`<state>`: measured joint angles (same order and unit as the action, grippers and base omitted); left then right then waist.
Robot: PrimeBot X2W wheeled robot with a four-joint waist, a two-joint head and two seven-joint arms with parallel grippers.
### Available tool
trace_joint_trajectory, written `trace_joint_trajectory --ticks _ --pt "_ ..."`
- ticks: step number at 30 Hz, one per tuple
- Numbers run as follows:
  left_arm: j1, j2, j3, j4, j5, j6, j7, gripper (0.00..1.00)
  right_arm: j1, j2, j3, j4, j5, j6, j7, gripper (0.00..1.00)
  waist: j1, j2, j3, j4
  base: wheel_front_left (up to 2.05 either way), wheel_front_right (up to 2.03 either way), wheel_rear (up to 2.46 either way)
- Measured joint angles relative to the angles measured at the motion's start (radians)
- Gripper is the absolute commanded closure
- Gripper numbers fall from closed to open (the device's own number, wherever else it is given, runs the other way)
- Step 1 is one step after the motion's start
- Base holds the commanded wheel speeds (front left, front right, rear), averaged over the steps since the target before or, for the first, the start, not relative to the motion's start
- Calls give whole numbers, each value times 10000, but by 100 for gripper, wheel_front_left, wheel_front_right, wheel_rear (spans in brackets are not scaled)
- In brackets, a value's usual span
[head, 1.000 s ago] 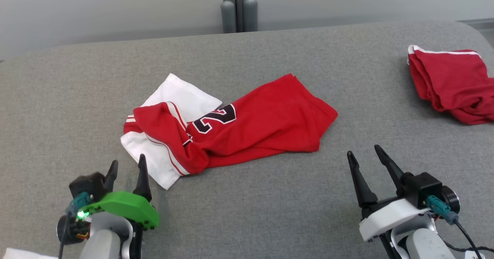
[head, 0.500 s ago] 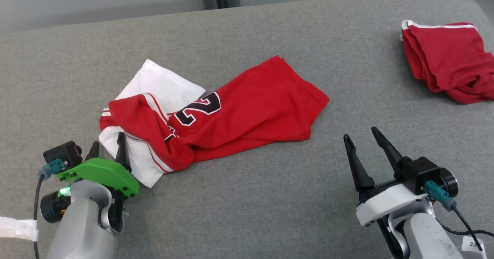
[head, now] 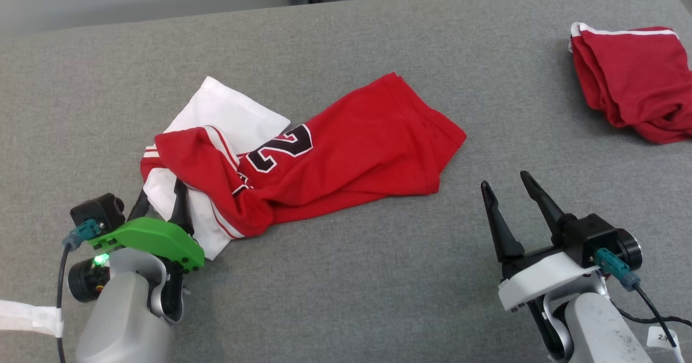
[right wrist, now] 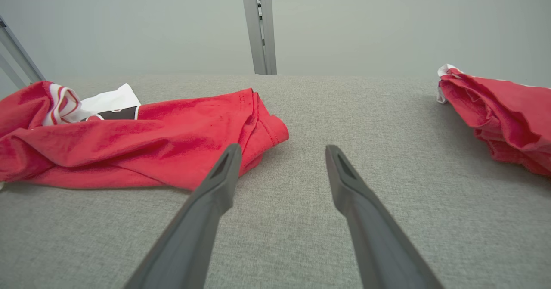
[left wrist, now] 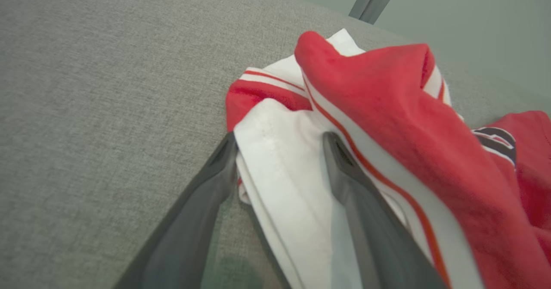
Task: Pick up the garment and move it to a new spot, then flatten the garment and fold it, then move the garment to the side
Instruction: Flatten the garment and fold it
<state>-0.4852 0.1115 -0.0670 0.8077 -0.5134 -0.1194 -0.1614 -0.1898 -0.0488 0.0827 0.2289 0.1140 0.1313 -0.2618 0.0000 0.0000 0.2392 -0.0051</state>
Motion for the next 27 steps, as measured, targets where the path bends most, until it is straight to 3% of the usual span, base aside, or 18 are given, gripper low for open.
trace_joint_trajectory --ticks 4,5,6,7,12,14,15,27 --pt "-148 -19 -127 -142 -29 -36 -345 8 -16 0 -4 -27 -13 0 0 0 0 0 19 19 0 0 0" --pt "-156 -19 -192 -194 -38 -38 -376 29 -16 0 -8 -27 -15 0 0 0 0 0 19 24 0 0 0" --pt "-156 -27 -255 -247 -38 -40 -439 34 -16 0 -13 -25 -15 0 0 0 0 0 17 26 0 0 0" --pt "-156 -35 -301 -282 -38 -44 -468 51 -16 0 -17 -25 -15 0 0 0 0 0 16 28 0 0 0" --pt "-157 -36 -493 -504 -36 -52 -637 72 -16 0 -38 -21 -44 0 0 0 0 0 8 43 0 0 0" --pt "-157 -17 -558 -529 -4 -50 -681 87 -18 0 -33 -19 -44 0 0 0 0 0 0 48 0 0 0" --pt "-157 10 -600 -568 138 -17 -713 100 -21 0 -25 -17 -44 0 0 0 0 0 -4 48 0 0 0" --pt "831 -81 -134 -2429 244 318 -999 100 -666 -2 817 1354 165 0 0 0 0 0 -64 275 0 0 0"
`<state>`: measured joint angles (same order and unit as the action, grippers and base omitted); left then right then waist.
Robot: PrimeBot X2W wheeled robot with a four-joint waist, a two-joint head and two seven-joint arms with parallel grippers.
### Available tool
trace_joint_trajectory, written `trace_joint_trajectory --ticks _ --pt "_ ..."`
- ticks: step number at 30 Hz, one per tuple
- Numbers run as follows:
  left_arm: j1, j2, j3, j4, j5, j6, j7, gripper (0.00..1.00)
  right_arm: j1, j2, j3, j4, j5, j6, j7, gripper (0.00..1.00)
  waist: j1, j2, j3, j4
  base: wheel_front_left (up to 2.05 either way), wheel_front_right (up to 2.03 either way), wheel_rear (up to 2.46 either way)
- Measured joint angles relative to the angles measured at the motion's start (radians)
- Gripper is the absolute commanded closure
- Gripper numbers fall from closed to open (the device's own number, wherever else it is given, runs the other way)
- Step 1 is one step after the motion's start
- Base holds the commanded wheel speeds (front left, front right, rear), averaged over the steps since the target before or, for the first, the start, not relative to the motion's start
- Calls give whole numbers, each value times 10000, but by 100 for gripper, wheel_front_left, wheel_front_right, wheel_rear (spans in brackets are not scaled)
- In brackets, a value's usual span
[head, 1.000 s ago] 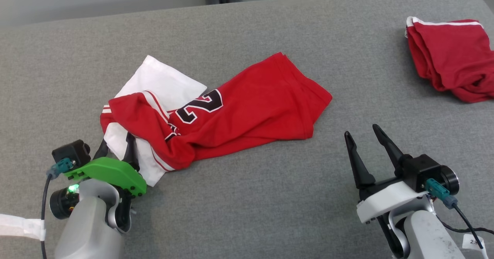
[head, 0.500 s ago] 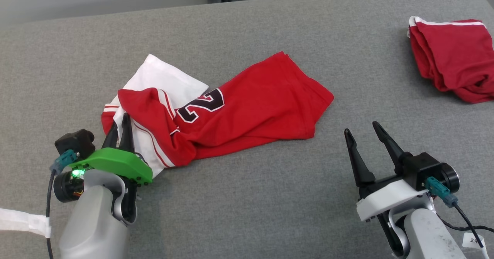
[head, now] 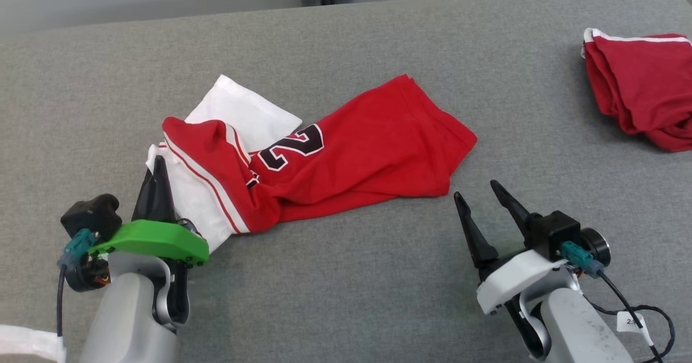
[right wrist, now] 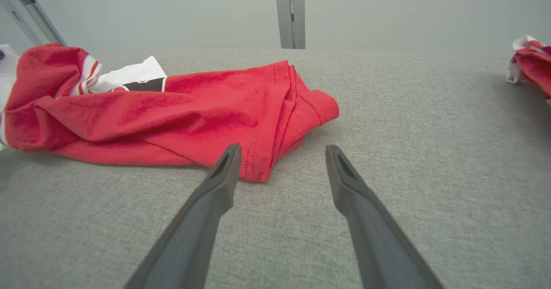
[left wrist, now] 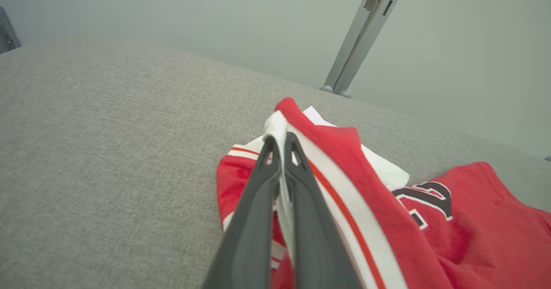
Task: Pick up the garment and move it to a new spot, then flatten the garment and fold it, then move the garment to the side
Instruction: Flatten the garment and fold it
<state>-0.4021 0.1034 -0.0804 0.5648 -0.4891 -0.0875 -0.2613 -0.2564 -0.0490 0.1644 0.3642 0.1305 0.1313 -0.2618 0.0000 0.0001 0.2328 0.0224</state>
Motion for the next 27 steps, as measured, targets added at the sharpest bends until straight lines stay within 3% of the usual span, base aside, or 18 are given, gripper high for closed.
trace_joint_trajectory --ticks 6,17,22,27 --pt "936 -228 153 -1116 0 140 -10 100 -686 2 378 1478 669 0 196 0 0 0 -17 340 0 0 0" --pt "1289 -341 59 -1605 -29 295 -12 100 -2074 2 1055 3574 1609 0 44 0 0 0 143 704 0 0 0" --pt "1309 -341 59 -1703 -25 349 -12 100 -2307 6 1524 3684 2063 0 2 0 0 0 143 659 0 0 0" --pt "1451 -326 59 -1755 -15 360 -12 100 -2160 4 1682 2984 2238 0 2 0 0 0 77 571 0 0 0"
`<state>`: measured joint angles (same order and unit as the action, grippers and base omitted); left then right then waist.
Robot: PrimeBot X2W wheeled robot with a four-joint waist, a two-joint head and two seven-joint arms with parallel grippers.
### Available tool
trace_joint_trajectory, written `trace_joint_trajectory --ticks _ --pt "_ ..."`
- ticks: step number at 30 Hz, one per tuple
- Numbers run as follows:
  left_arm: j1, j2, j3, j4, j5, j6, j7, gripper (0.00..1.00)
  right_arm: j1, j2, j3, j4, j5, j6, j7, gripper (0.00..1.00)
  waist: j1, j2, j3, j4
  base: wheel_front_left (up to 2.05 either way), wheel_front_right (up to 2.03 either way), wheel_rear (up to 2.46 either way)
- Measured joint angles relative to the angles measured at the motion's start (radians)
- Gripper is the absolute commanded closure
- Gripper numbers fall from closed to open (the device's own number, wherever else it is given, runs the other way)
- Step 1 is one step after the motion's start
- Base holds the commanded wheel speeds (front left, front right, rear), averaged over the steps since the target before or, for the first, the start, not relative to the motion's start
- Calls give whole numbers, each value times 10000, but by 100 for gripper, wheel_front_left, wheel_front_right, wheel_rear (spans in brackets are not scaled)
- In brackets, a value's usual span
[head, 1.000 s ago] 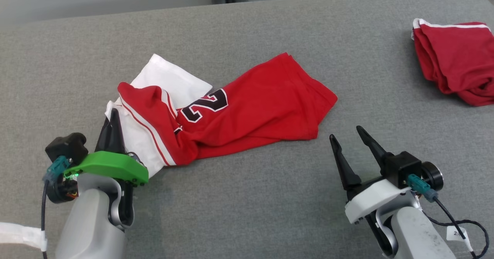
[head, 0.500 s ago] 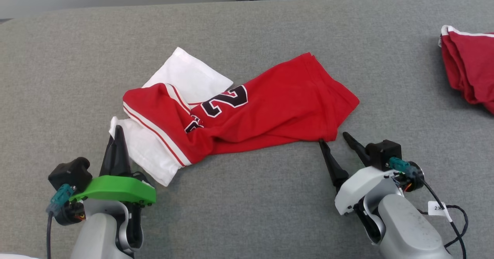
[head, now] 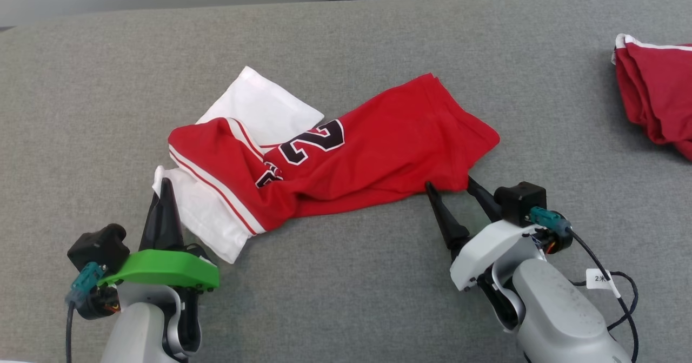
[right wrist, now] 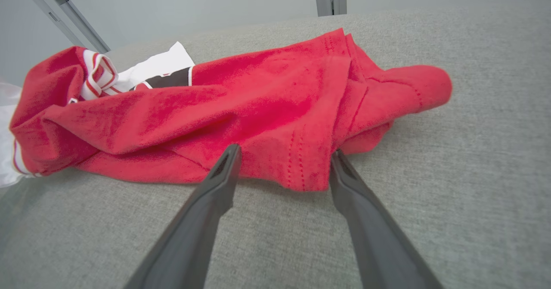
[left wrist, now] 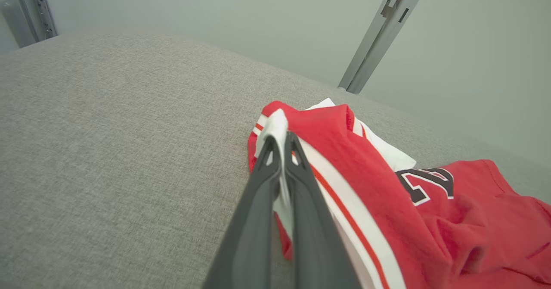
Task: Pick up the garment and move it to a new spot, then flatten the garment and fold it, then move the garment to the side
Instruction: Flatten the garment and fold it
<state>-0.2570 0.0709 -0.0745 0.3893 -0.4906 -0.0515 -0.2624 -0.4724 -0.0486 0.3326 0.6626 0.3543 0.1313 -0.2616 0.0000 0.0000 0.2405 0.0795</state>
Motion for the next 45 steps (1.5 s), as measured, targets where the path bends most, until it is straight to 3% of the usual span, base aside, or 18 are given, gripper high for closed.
trace_joint_trajectory --ticks 9,20,21,22,23,24,25,29,35,45 --pt "61 31 -52 -61 0 50 0 100 541 0 236 -769 374 0 0 0 0 0 -110 -100 0 0 0" --pt "61 59 -199 -65 -10 67 4 100 -213 0 77 209 606 0 -2 0 0 0 -43 147 0 0 0" --pt "61 59 -207 -67 -10 67 4 100 -267 0 56 288 606 0 -2 7 0 0 -36 173 0 0 0" --pt "61 61 -215 -73 -10 67 4 100 -343 2 0 374 606 0 -2 26 0 0 -28 203 0 0 0" --pt "61 61 -219 -79 -10 67 4 100 -398 2 -40 418 606 0 -2 64 0 0 -23 224 0 0 0" --pt "61 61 -219 -96 -10 67 4 100 -453 0 -88 479 608 0 -2 78 0 0 -17 247 0 0 0" --pt "61 63 -219 -111 -10 67 4 100 -492 0 -148 516 623 0 -2 100 0 0 -12 264 0 0 0" --pt "61 59 -217 -224 -82 15 4 100 -526 0 -286 456 734 0 -2 100 0 0 -43 256 0 0 0" --pt "59 -19 -79 -1089 -690 -259 2 100 -481 4 -606 -721 1127 0 0 100 0 0 -196 137 0 0 0" --pt "-174 -81 142 -4180 -2017 -466 548 100 -181 -190 -1131 -3647 1135 0 370 100 0 0 -803 -164 0 0 0"
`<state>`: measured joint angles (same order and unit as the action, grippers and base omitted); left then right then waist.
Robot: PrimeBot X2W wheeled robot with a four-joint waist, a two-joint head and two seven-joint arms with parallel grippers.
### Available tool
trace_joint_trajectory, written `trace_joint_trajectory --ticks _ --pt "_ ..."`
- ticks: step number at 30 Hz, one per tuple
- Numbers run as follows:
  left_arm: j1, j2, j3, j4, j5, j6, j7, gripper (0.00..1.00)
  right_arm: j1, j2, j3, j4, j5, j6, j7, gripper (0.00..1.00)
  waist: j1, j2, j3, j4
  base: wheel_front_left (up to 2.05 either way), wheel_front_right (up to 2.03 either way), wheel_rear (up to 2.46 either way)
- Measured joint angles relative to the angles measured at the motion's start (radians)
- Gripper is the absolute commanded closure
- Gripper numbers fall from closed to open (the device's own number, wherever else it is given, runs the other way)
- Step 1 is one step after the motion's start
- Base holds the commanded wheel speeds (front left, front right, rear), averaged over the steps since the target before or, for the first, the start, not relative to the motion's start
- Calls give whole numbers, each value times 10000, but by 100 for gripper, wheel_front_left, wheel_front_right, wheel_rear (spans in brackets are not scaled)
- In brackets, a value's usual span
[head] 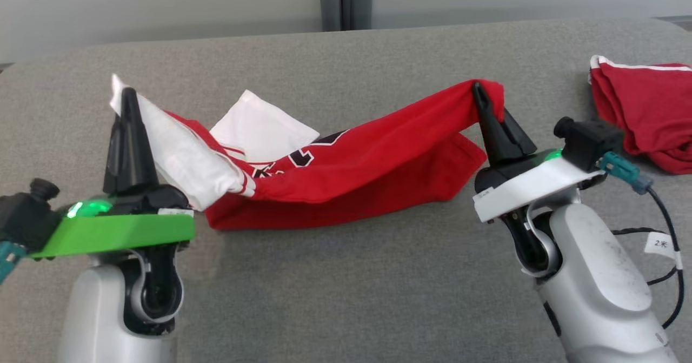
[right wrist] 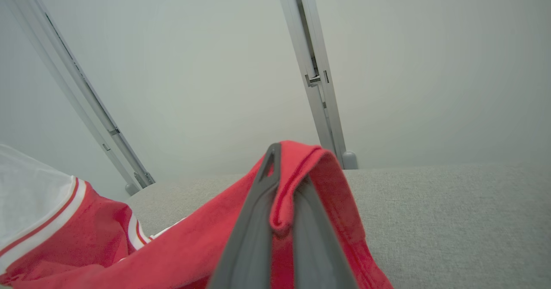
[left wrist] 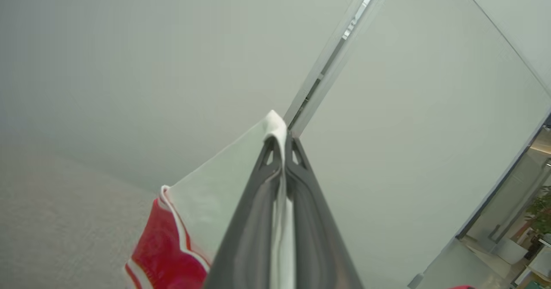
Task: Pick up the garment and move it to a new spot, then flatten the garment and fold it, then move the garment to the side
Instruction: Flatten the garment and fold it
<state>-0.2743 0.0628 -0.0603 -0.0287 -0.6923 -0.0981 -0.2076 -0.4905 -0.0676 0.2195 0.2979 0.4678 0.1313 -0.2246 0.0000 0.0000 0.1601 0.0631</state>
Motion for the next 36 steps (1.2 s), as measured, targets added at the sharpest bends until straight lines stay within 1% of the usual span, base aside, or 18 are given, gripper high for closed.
trace_joint_trajectory --ticks 2,8,12,14,16,18,20,24,27,31,34,36 --pt "-135 19 113 -809 -261 36 265 100 151 -178 -84 -823 2 0 349 100 0 0 -169 -76 0 0 0" --pt "-788 171 412 -3114 -907 474 1189 100 501 -500 -537 -3507 0 0 1536 100 0 0 -633 -349 0 0 0" --pt "-1581 499 560 -4445 -1049 826 1835 100 612 -612 -997 -5288 -4 0 2401 100 0 0 -864 -577 0 0 0" --pt "-2062 663 583 -4886 -1049 980 2184 100 658 -619 -1229 -6019 -8 0 2842 100 0 0 -936 -689 0 0 0" --pt "-2574 1005 583 -5137 -859 1083 2571 100 662 -673 -1492 -6661 -144 0 3267 100 0 0 -989 -806 0 0 0" --pt "-3016 1287 566 -5168 -627 1162 2865 100 656 -677 -1708 -7066 -205 0 3601 100 0 0 -994 -900 0 0 0" --pt "-3395 1423 493 -5026 -500 1185 3070 100 620 -679 -1891 -7319 -257 0 3866 100 0 0 -927 -959 0 0 0" --pt "-4139 1649 244 -4247 -282 1170 3319 100 241 -637 -2092 -7219 -370 0 4228 100 0 0 -611 -1023 0 0 0" --pt "-4948 1737 48 -3394 -6 1083 3392 100 -419 -669 -1996 -6566 -441 0 4370 100 0 0 -236 -1040 0 0 0" --pt "-6468 1858 -238 -1829 380 947 3369 100 -2118 -836 -1662 -5108 -905 0 4376 100 0 0 434 -1063 0 0 0" --pt "-7695 1960 -560 -334 988 796 3147 100 -3678 -754 -1574 -3532 -1283 0 4199 100 0 0 992 -1068 0 0 0" --pt "-8606 2013 -767 717 1459 704 2817 100 -4823 -686 -1507 -2370 -1553 0 3998 100 0 0 1397 -1056 0 0 0"
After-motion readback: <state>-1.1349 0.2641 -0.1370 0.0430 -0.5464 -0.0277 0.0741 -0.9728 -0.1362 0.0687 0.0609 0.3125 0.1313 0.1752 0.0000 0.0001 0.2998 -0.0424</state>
